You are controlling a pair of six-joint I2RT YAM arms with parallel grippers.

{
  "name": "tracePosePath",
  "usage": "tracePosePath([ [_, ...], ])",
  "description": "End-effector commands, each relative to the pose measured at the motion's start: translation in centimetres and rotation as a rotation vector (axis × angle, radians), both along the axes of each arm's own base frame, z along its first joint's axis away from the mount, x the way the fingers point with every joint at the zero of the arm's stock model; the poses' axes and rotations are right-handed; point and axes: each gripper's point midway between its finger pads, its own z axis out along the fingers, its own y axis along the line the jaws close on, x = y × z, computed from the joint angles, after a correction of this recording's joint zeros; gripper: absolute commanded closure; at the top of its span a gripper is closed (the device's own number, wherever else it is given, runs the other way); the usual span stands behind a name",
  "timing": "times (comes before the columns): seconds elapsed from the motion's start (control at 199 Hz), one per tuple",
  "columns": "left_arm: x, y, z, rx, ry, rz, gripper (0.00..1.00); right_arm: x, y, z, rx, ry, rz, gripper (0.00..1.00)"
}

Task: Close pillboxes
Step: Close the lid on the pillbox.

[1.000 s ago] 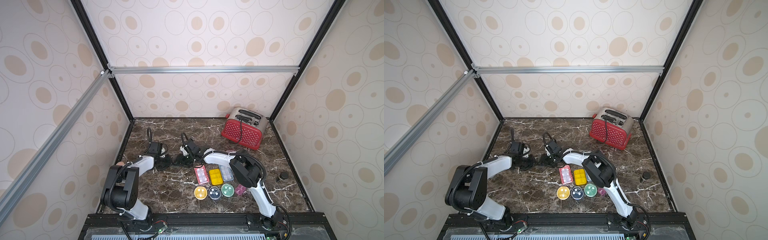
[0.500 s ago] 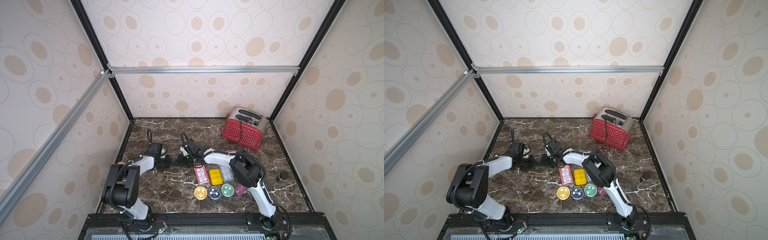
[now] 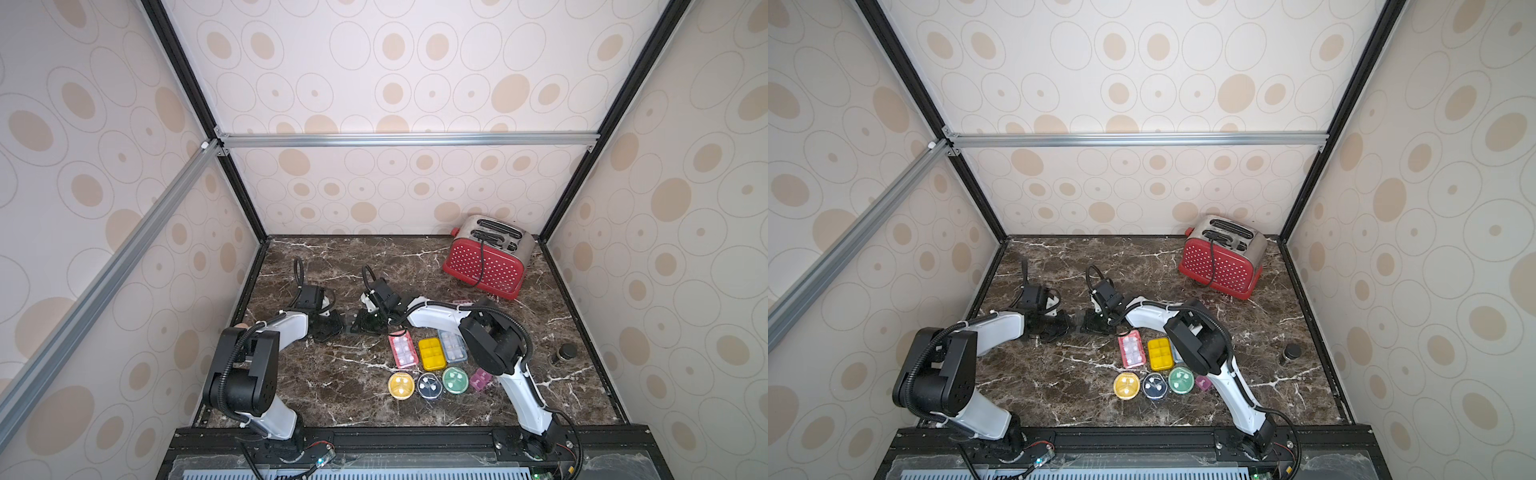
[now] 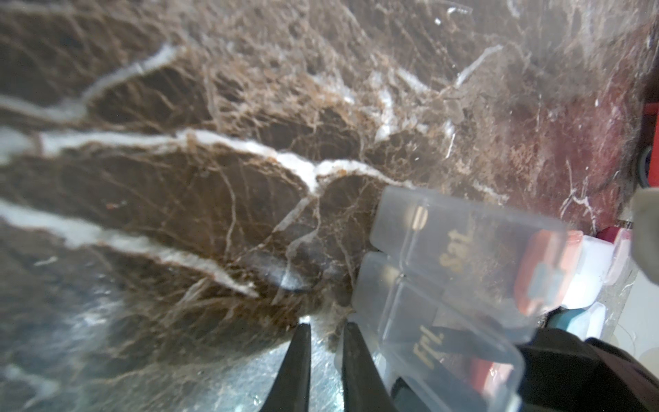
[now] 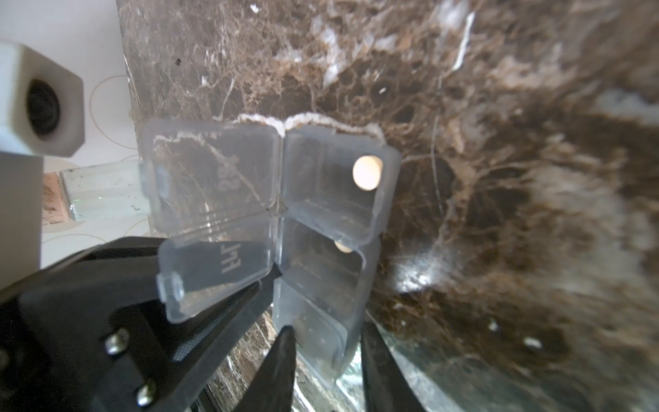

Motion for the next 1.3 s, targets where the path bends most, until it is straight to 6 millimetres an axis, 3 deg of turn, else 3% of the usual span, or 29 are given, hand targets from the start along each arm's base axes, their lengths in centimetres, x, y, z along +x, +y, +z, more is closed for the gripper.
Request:
tracePosePath([
  [0.0, 0.1, -0.4, -0.1, -0.025, 0.007, -0.003, 0.82, -0.5, 0.3, -1.0, -0.005, 0.015, 0.012, 0.72],
  [0.397, -0.1, -0.5, -0.2, -0.028, 0.014, -0.008, 0.82, -0.6, 0.6, -1.1, 0.002, 0.022, 0.025, 0.73],
  [0.628, -0.5, -0.5, 2.5, -0.021, -0.026, -0.034, 0.82, 0.1, 0.1, 1.6, 0.03, -0.009, 0.058, 0.53],
  [0.758, -1.0, 0.2, 3.9, 0.024, -0.045, -0.044, 0.75, 0.7, -0.3, 3.3, 0.04, -0.032, 0.081, 0.42],
  [0.939, -0.9, 0.8, 5.3, 0.063, -0.072, -0.047, 0.71, 1.0, -0.7, 4.0, 0.031, -0.041, 0.102, 0.21],
  [1.055, -0.7, 1.7, 5.0, 0.097, -0.064, -0.033, 0.71, 1.0, -0.7, 4.1, 0.007, -0.049, 0.139, 0.06],
  [1.135, -0.4, 1.8, 4.6, 0.109, -0.051, -0.034, 0.71, 1.1, -0.6, 4.0, -0.013, -0.053, 0.166, 0.02],
  [1.296, 0.0, 2.9, 4.0, 0.167, -0.035, -0.012, 0.71, 1.7, 0.0, 3.9, -0.038, -0.058, 0.192, 0.03],
])
